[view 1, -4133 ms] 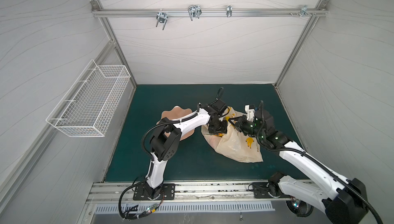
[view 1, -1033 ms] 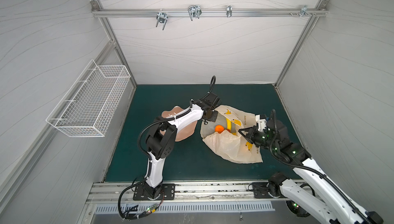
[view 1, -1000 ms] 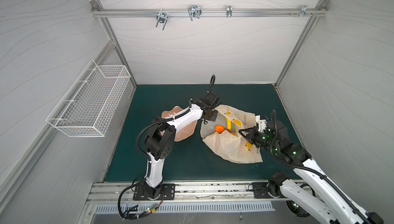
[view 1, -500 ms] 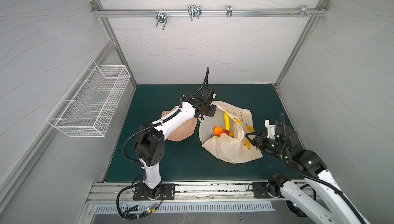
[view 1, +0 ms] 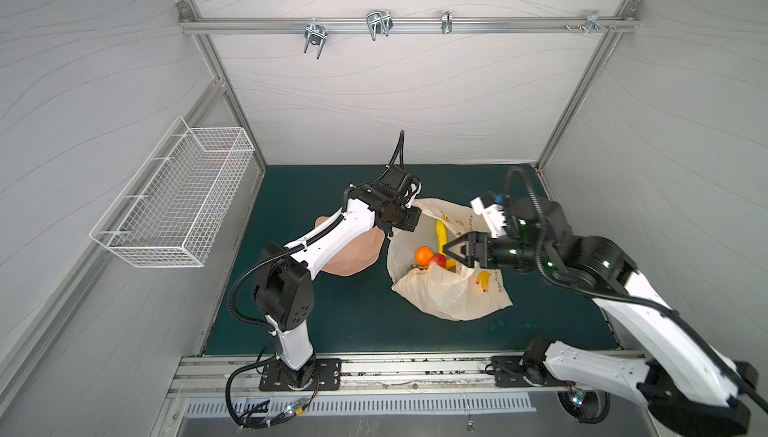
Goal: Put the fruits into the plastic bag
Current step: 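Reach the right gripper across and grasp the bag handle near the left gripper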
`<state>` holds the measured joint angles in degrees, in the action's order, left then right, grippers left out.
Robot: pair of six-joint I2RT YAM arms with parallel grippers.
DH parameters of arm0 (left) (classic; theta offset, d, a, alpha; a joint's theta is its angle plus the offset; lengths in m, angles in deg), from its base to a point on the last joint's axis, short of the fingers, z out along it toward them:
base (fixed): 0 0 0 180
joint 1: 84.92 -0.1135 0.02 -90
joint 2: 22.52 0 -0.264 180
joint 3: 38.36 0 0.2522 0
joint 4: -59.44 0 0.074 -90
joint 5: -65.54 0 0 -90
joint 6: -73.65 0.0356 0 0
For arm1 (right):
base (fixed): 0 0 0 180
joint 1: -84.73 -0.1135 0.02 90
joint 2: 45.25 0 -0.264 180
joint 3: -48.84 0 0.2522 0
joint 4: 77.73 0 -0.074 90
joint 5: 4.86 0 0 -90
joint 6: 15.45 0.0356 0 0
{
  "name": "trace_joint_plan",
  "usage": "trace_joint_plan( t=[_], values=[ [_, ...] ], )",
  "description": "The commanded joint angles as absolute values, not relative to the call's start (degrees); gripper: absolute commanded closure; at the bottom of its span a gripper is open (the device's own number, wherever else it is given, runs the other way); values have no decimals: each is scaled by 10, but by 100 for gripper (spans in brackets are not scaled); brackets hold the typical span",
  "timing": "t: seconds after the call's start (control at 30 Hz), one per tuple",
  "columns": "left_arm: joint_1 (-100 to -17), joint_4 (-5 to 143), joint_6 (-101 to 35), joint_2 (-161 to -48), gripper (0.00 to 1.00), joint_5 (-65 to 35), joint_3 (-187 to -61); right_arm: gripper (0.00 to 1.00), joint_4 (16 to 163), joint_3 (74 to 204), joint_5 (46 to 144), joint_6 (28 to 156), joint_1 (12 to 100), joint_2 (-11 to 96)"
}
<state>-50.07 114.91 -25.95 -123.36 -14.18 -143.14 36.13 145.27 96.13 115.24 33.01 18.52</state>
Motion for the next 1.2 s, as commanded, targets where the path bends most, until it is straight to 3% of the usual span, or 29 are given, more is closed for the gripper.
trace_joint_plan(
  t=[0.0, 0.33, 0.73, 0.9, 1.07, 1.17],
  values=[
    [-511, 1158, -271, -1213, 100, -116, -1431, 30, 275, 1489, 920, 1152, 285, 264],
    [-535, 1179, -286, -1221, 100, -88, -1428, 37, 292, 1475, 769, 1117, 270, 367],
    [-553, 1179, -294, -1221, 100, -72, -1430, 29, 310, 1475, 803, 998, 299, 494],
    [-554, 1180, -292, -1221, 100, -71, -1432, 25, 267, 1503, 753, 949, 302, 539],
    [-556, 1182, -290, -1220, 100, -74, -1433, 25, 248, 1497, 779, 934, 307, 559],
    [-561, 1182, -291, -1219, 100, -72, -1434, 31, 250, 1468, 809, 935, 306, 546]
  ],
)
